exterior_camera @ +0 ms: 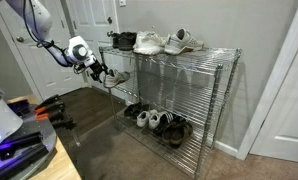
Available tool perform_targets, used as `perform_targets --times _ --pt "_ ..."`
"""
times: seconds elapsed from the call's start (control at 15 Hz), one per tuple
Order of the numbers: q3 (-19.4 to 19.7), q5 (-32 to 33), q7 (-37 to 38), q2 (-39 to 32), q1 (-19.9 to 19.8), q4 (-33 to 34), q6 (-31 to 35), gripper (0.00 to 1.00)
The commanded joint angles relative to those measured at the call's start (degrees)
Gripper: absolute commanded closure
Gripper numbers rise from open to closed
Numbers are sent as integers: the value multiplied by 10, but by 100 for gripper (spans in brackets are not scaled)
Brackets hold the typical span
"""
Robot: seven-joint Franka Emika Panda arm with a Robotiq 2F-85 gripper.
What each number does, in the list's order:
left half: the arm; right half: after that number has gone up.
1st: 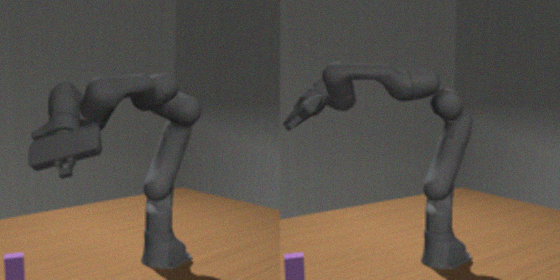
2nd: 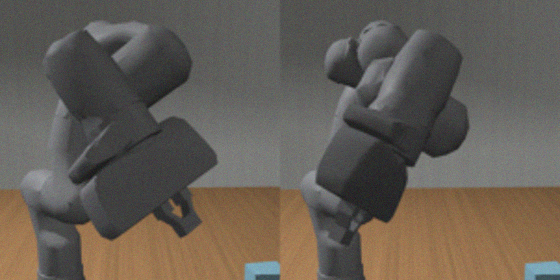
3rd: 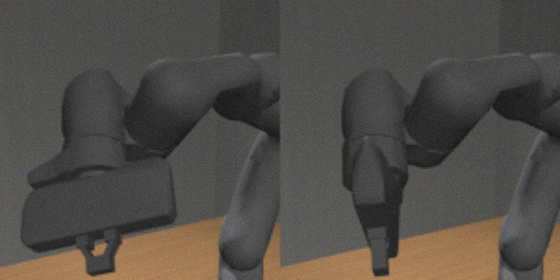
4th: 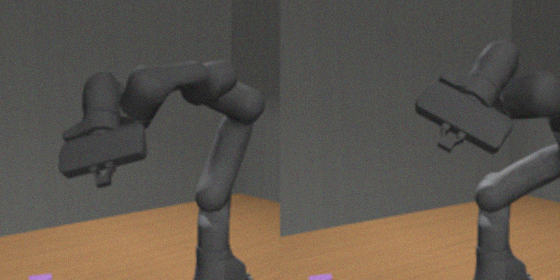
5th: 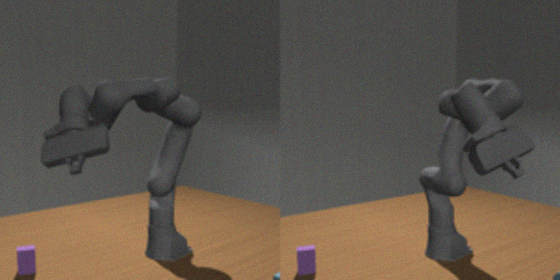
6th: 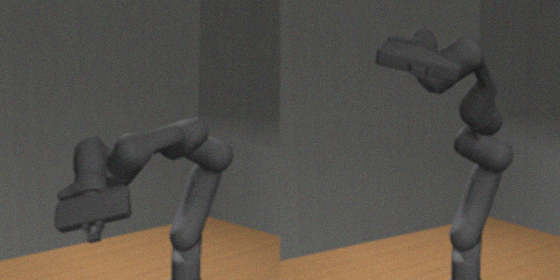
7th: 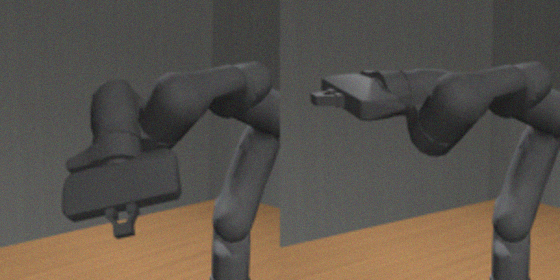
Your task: Move the sneaker from the second shelf to the right side of the topmost shelf.
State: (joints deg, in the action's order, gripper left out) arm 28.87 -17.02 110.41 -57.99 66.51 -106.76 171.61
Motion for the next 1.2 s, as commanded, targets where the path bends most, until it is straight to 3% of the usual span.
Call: perform_targets --times 0.0,0.2,0.27,0.4,0.87,1.0,1.13 --pt "-6 -6 56 -13 -14 -2 45 0" --pt "-18 -2 62 -21 -32 2 47 0" --pt "-28 3 55 -20 -42 2 47 25" --pt "-39 6 50 -22 -52 2 50 32" --pt "-55 13 43 -20 -55 -4 45 77" --pt "-65 21 29 -6 -56 -22 40 90" --pt "-89 49 -13 19 -71 -45 31 96"
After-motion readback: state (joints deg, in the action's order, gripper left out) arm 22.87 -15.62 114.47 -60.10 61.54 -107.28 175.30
